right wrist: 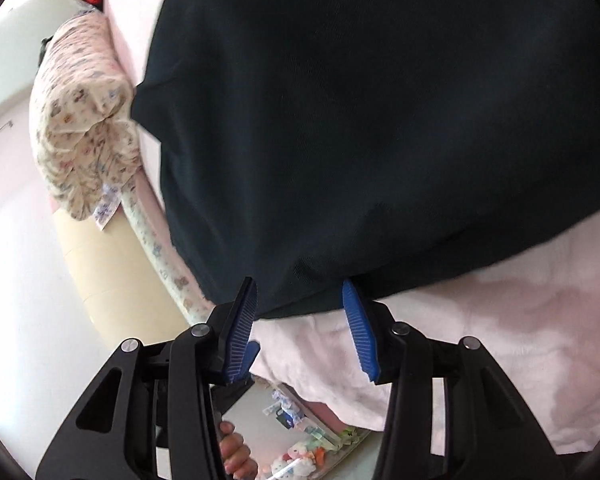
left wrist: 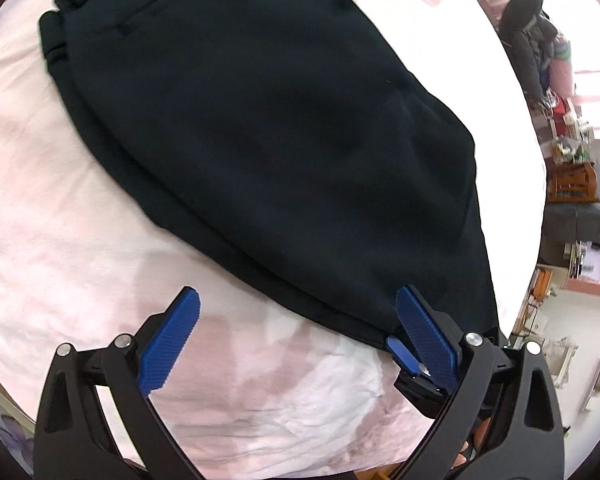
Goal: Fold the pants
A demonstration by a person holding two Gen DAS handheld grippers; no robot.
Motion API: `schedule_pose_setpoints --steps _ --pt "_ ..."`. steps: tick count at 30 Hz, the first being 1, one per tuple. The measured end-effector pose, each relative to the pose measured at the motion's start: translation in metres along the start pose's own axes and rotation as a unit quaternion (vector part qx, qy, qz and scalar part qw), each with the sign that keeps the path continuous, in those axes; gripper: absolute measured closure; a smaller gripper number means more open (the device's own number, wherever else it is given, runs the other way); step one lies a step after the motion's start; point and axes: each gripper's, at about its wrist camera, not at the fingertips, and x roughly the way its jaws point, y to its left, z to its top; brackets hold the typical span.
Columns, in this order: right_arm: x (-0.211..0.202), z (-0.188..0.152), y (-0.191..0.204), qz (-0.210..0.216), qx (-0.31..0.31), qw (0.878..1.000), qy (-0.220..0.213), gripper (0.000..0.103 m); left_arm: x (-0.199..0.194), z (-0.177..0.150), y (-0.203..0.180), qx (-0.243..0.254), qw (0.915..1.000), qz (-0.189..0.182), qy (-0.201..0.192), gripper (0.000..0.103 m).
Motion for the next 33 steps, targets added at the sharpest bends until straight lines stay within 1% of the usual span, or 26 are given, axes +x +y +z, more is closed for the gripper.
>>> schedule_pose_setpoints --steps 2,4,5,6,7,10,13,14,15,17,19,21,23,25,28,29,30,31,32,33 --pt "0.002 0.002 -0.002 -0.006 0.009 1.0 -0.004 0.055 -0.004 0.004 0.006 -0.003 1.0 0.0 -0.003 0.004" --pt "0.004 0.0 0.002 -0.022 -0.002 1.0 -0.011 0.057 -0.01 0.006 0.012 -0.002 1.0 0.002 -0.006 0.004" --pt "0.005 0.0 0.003 -0.031 -0.006 0.999 -0.016 0.065 -0.011 0.007 0.014 -0.001 1.0 0.002 -0.007 0.004" --pt "0.004 -0.001 0.003 -0.036 -0.01 0.999 -0.022 0.085 -0.012 0.007 0.015 -0.002 1.0 0.002 -0.008 0.004" --pt "0.004 -0.002 0.003 -0.027 -0.017 0.999 -0.03 0.089 -0.012 0.007 0.015 -0.003 0.9999 0.003 -0.009 0.004" --pt "-0.003 -0.011 0.007 -0.012 -0.042 0.998 -0.04 0.091 -0.016 0.011 0.013 0.004 0.9998 0.006 -0.016 0.004" --pt "-0.013 -0.022 -0.001 -0.002 -0.045 0.998 -0.033 0.092 -0.018 0.023 0.007 0.023 0.9993 0.015 -0.026 0.004" --pt "-0.016 -0.025 -0.004 -0.003 -0.045 0.999 -0.03 0.099 -0.019 0.028 0.006 0.025 0.9992 0.017 -0.027 0.004" --pt "-0.017 -0.027 -0.006 -0.004 -0.043 0.999 -0.027 0.101 -0.02 0.032 0.006 0.025 0.9991 0.018 -0.03 0.004" --pt "-0.022 -0.033 -0.015 -0.001 -0.034 0.999 -0.021 0.101 -0.024 0.041 0.005 0.025 0.9988 0.018 -0.038 0.004" --pt "-0.023 -0.035 -0.014 -0.007 -0.037 0.999 -0.023 0.101 -0.026 0.051 0.003 0.034 0.9981 0.024 -0.045 0.004" --pt "-0.021 -0.032 -0.014 -0.012 -0.037 0.999 -0.021 0.101 -0.026 0.058 0.002 0.045 0.9971 0.036 -0.05 0.004" --pt "-0.022 -0.027 -0.012 -0.016 -0.041 0.999 -0.014 0.099 -0.021 0.065 0.004 0.052 0.9956 0.06 -0.05 0.004" --pt "-0.02 -0.024 -0.009 -0.018 -0.042 0.999 -0.003 0.098 -0.009 0.072 0.013 0.043 0.9943 0.093 -0.032 0.004" --pt "-0.02 -0.025 -0.004 -0.028 -0.056 0.998 0.005 0.092 0.008 0.071 0.038 0.0 0.993 0.118 0.003 0.004" --pt "-0.016 -0.027 0.001 -0.031 -0.059 0.998 0.01 0.088 0.016 0.068 0.048 -0.019 0.9913 0.128 0.023 0.004" --pt "-0.015 -0.028 0.002 -0.03 -0.059 0.998 0.016 0.079 0.024 0.061 0.063 -0.054 0.9905 0.119 0.043 0.003" --pt "-0.015 -0.031 0.002 -0.023 -0.059 0.998 0.024 0.072 0.025 0.056 0.073 -0.079 0.9909 0.101 0.04 0.003" --pt "-0.018 -0.035 0.0 -0.019 -0.062 0.998 0.029 0.059 0.022 0.052 0.076 -0.09 0.9915 0.09 0.028 0.003" --pt "-0.017 -0.037 0.003 -0.015 -0.066 0.997 0.031 0.057 0.02 0.05 0.074 -0.083 0.9923 0.089 0.023 0.004"
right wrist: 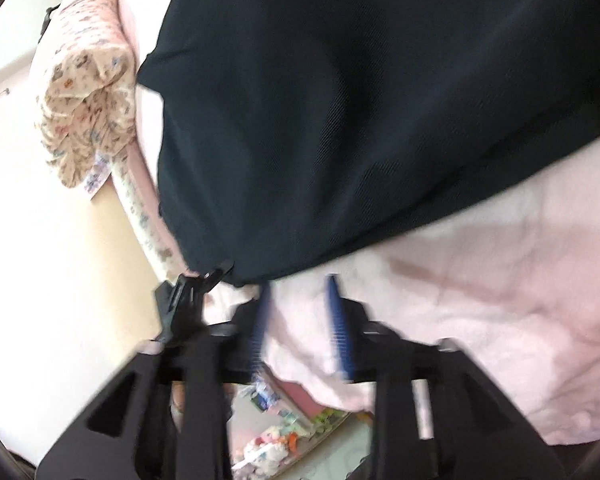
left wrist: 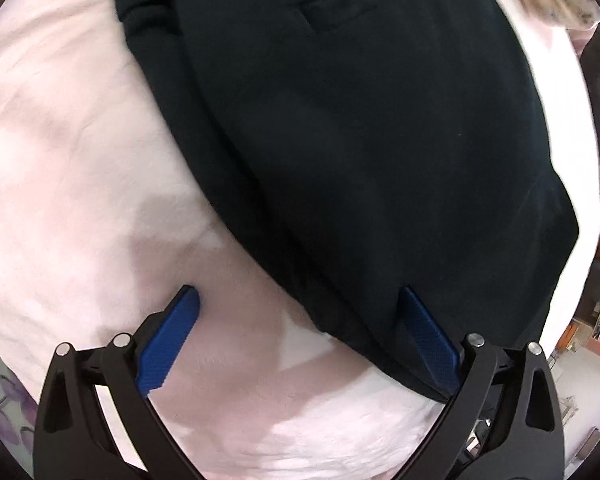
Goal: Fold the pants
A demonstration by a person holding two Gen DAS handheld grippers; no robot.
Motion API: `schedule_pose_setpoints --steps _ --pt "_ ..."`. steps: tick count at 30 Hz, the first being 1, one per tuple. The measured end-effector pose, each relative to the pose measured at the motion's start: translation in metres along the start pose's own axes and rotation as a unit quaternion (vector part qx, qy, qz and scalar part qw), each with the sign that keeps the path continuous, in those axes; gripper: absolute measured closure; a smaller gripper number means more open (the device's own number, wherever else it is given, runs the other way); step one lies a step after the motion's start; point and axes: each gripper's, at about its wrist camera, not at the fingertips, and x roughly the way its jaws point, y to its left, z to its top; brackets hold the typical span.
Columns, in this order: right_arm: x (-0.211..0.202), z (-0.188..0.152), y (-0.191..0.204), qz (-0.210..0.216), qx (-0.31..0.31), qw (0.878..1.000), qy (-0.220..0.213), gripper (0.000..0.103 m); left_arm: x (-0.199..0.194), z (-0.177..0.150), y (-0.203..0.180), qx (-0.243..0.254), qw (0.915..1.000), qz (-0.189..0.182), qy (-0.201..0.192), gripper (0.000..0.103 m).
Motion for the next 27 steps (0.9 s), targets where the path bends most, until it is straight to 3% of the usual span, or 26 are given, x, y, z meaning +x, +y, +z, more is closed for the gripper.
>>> schedule_pose_setpoints --steps 3,7,9,11,14,15,18,20,22,25,27 --pt "-0.006 -0.004 0.01 0.006 -0.026 1.0 -0.004 0.057 -0.011 -0.008 -0.008 0.023 0.999 -0.036 -0.015 0.01" --pt "-0.065 0.005 0.001 -0.017 -0.034 0.994 -0.103 0.056 -0.041 -0.028 -0.037 0.103 0.9905 -0.066 -0.062 0.004" --pt "-0.109 0.015 -0.018 -0.034 -0.007 0.984 -0.173 0.033 -0.047 -0.041 -0.058 0.148 0.9838 -0.071 -0.071 0.002" --pt "-0.163 0.027 -0.044 -0.074 0.03 0.965 -0.25 0.02 -0.046 -0.05 -0.075 0.185 0.9771 -0.082 -0.065 0.002" --pt "-0.243 0.038 -0.08 -0.103 0.076 0.929 -0.348 0.02 -0.032 -0.056 -0.103 0.227 0.9688 -0.084 -0.054 0.002" --pt "-0.267 0.038 -0.091 -0.108 0.092 0.913 -0.382 0.02 -0.027 -0.056 -0.113 0.235 0.9666 -0.087 -0.057 0.002" --pt "-0.341 0.032 -0.136 -0.099 0.171 0.851 -0.488 0.02 -0.019 -0.054 -0.138 0.248 0.962 -0.086 -0.074 0.002" --pt "-0.362 0.031 -0.156 -0.093 0.207 0.829 -0.512 0.02 -0.01 -0.052 -0.153 0.258 0.9604 -0.077 -0.071 0.002" --pt "-0.378 0.036 -0.182 -0.084 0.227 0.824 -0.512 0.02 0.006 -0.054 -0.163 0.27 0.9601 -0.043 -0.06 0.002" --pt "-0.379 0.048 -0.194 -0.067 0.218 0.837 -0.498 0.02 0.038 -0.055 -0.165 0.277 0.96 0.036 -0.026 0.002" --pt "-0.375 0.057 -0.193 -0.08 0.197 0.844 -0.492 0.02 0.045 -0.065 -0.169 0.307 0.9486 0.066 -0.037 0.002"
